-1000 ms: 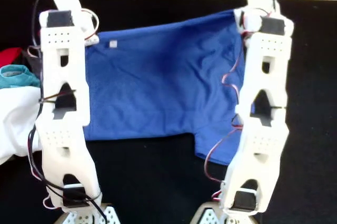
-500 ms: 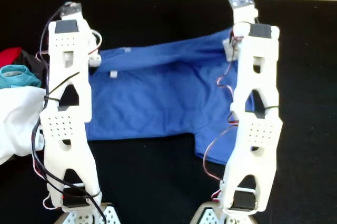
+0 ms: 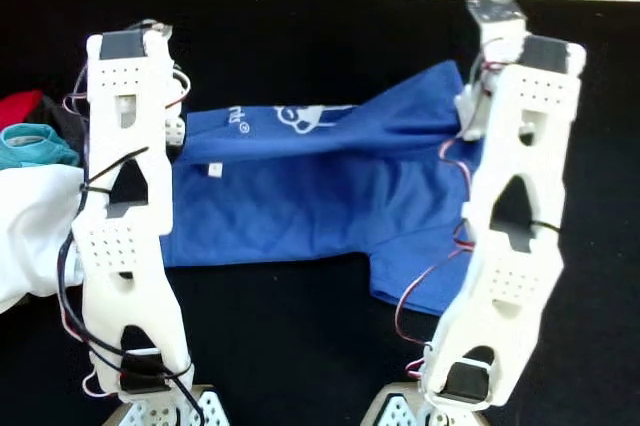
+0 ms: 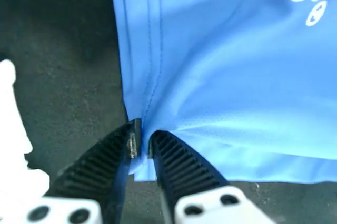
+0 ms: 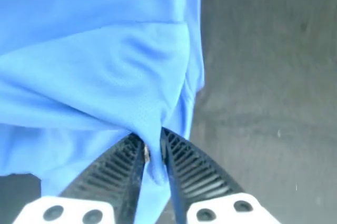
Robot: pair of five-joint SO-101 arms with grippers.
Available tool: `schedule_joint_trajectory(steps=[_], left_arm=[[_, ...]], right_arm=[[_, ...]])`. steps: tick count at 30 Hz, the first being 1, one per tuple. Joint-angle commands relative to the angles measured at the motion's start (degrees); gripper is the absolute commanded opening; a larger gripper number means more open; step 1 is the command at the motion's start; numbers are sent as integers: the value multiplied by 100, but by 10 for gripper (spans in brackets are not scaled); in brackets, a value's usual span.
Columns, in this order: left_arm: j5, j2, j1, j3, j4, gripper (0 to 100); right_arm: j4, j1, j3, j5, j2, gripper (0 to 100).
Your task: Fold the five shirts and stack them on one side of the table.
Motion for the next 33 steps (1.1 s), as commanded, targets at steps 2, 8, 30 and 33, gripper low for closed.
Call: schedule_joint_trajectory(steps=[2,8,30,33], left_arm=[[-53,-1086,-66,1068,53,8],[-70,-1851,-136,2721,-299,8],[-79,-2818,-163,5305,-1890,8],[-79,-2765,-145,5402,-1916,8]], right_arm=[[22,286,2114,-26,-1446,5],[-1279,303,5420,-26,-3521,5],[-1763,409,7785,246,-5560,5],[-1736,409,7811,246,-5525,5]])
